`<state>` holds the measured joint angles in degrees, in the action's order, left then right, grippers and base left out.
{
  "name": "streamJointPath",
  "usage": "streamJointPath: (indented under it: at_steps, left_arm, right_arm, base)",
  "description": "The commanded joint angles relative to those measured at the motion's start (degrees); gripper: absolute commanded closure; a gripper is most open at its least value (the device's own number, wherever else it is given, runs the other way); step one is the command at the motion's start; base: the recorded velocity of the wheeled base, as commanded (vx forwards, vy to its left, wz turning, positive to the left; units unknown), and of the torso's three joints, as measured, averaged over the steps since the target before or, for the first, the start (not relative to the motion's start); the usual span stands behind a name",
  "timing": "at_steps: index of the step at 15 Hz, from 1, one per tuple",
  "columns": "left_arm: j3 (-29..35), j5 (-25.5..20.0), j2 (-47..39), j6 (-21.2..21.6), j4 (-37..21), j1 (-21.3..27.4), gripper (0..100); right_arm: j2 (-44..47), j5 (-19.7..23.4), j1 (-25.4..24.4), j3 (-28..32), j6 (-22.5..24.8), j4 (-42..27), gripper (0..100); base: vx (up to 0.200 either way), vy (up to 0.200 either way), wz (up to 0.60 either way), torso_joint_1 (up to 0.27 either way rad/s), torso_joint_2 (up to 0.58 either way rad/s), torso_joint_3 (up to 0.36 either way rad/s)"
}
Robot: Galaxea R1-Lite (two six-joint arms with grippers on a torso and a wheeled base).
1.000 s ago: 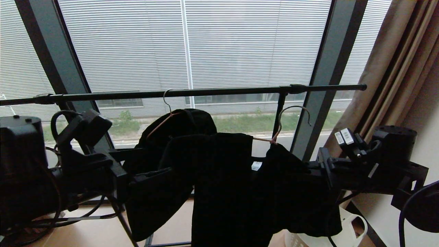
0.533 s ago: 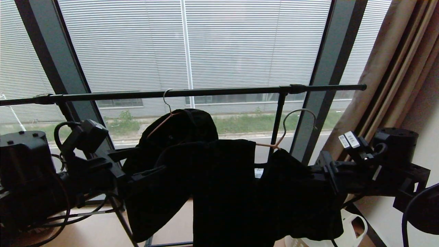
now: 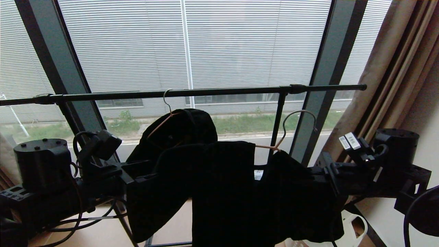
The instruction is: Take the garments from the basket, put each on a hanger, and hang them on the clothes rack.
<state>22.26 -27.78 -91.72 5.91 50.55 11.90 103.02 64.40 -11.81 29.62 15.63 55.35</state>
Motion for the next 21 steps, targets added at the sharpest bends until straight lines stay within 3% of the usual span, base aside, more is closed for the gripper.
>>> streamJointPath:
  at_steps: [1, 21]
  left_arm:
    - [0.2, 0.0, -0.5, -0.4, 0.0, -0.1, 100]
    - [0.9, -1.7, -1.0, -0.6, 0.0, -6.8, 100]
  right_arm:
    - [0.0, 0.0, 0.0, 0.1, 0.0, 0.0, 100]
    - [-1.2, 2.7, 7.1, 1.8, -0.2, 0.0, 100]
  base:
    - [0.0, 0.0, 0.0, 0.0, 0.0, 0.0]
    - [0.0, 0.0, 0.0, 0.0, 0.0, 0.0]
